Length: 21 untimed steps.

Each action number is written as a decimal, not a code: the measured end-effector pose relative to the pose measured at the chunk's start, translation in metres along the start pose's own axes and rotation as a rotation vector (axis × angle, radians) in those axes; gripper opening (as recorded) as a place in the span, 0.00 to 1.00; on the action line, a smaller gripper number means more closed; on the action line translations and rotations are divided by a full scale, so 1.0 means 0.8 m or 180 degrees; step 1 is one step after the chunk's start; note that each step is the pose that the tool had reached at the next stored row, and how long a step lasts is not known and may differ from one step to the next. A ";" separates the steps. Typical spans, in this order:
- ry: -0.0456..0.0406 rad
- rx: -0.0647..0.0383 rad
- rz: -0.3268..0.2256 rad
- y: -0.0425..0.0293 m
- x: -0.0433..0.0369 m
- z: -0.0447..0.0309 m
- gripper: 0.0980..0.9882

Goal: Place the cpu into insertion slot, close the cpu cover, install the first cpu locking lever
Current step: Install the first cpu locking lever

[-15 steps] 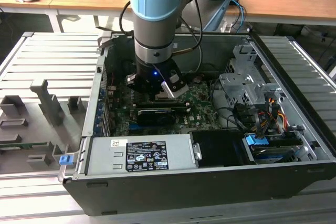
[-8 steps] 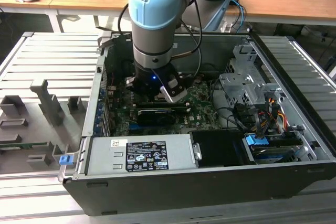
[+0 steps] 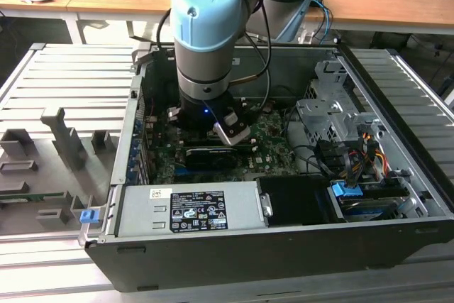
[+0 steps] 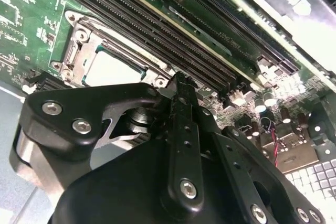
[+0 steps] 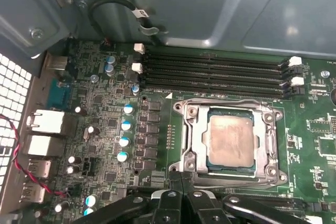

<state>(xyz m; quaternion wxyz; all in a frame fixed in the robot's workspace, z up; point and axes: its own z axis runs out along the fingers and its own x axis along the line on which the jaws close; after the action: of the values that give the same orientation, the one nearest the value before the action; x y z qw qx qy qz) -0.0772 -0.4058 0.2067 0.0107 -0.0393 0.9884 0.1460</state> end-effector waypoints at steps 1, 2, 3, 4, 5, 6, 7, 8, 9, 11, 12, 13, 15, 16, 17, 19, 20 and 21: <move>-0.0001 -0.0010 0.0000 -0.0005 0.000 0.0018 0.01; -0.0002 -0.0016 0.0000 -0.0011 0.000 0.0031 0.01; -0.0002 -0.0024 0.0000 -0.0020 0.000 0.0049 0.01; -0.0003 -0.0029 0.0000 -0.0025 0.000 0.0062 0.01; -0.0003 -0.0035 0.0000 -0.0031 0.000 0.0076 0.01; -0.0003 -0.0039 0.0000 -0.0033 0.000 0.0081 0.01; -0.0004 -0.0046 0.0000 -0.0035 0.000 0.0086 0.01; -0.0005 -0.0054 0.0000 -0.0036 0.000 0.0091 0.01; -0.0006 -0.0067 0.0001 -0.0038 0.000 0.0098 0.01; -0.0008 -0.0094 0.0001 -0.0043 0.000 0.0109 0.01; -0.0009 -0.0105 0.0001 -0.0045 0.000 0.0113 0.01; -0.0010 -0.0125 0.0001 -0.0049 0.000 0.0124 0.01; -0.0012 -0.0149 0.0001 -0.0069 0.001 0.0154 0.01; -0.0013 -0.0161 0.0001 -0.0077 0.001 0.0158 0.01; -0.0014 -0.0171 0.0001 -0.0083 0.001 0.0160 0.01; -0.0015 -0.0182 0.0001 -0.0102 0.001 0.0152 0.01; -0.0016 -0.0182 0.0001 -0.0096 0.001 0.0130 0.01; -0.0016 -0.0183 0.0002 -0.0087 0.001 0.0102 0.01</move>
<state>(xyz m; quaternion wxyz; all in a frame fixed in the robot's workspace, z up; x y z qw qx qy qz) -0.0771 -0.4101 0.1968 0.0119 -0.0389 0.9838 0.1745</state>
